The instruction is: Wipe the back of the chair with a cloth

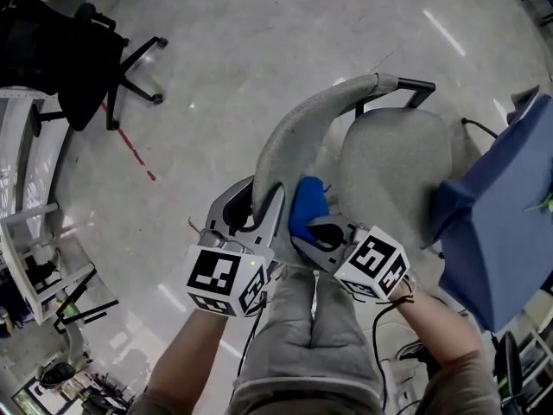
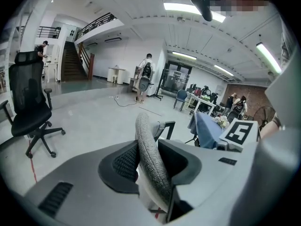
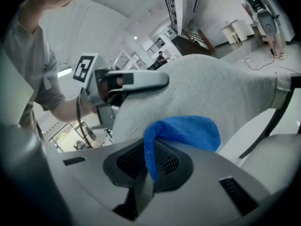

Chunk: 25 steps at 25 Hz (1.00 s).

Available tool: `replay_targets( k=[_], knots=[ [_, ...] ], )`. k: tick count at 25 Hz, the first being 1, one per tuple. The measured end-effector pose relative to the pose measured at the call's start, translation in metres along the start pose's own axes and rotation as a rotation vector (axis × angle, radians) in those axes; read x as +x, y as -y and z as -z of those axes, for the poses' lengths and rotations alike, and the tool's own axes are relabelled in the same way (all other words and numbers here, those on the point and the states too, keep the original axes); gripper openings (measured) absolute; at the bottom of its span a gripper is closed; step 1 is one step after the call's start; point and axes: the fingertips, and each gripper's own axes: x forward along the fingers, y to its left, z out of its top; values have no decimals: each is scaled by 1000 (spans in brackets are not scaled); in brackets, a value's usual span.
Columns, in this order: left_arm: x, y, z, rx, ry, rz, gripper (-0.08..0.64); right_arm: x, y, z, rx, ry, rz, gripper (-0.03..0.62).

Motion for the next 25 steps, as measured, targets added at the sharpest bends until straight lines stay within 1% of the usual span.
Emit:
replay_targets(
  k=[4, 6, 9, 12, 15, 18, 22, 25],
  knots=[
    [0, 1, -2, -4, 2, 2, 135, -23, -19, 57, 4, -209, -86, 54],
    [-1, 0, -2, -5, 3, 3, 135, -31, -24, 75, -1, -281, -110, 54],
    [0, 0, -1, -5, 2, 2, 135, -31, -28, 78, -31, -302, -119, 54],
    [2, 0, 0, -7, -4, 0, 135, -23, -30, 64, -80, -302, -129, 54],
    [1, -1, 0, -14, -5, -7, 135, -15, -23, 37, -124, -251, -132, 54],
    [-3, -1, -1, -11, 8, -31, 135, -4, -7, -9, -162, -154, -98, 54],
    [-10, 1, -2, 2, 4, -44, 138, 3, 35, -66, -190, -27, 26, 54],
    [-17, 3, -4, 25, 10, -50, 138, -9, 69, -105, -128, 112, 151, 54]
  ],
)
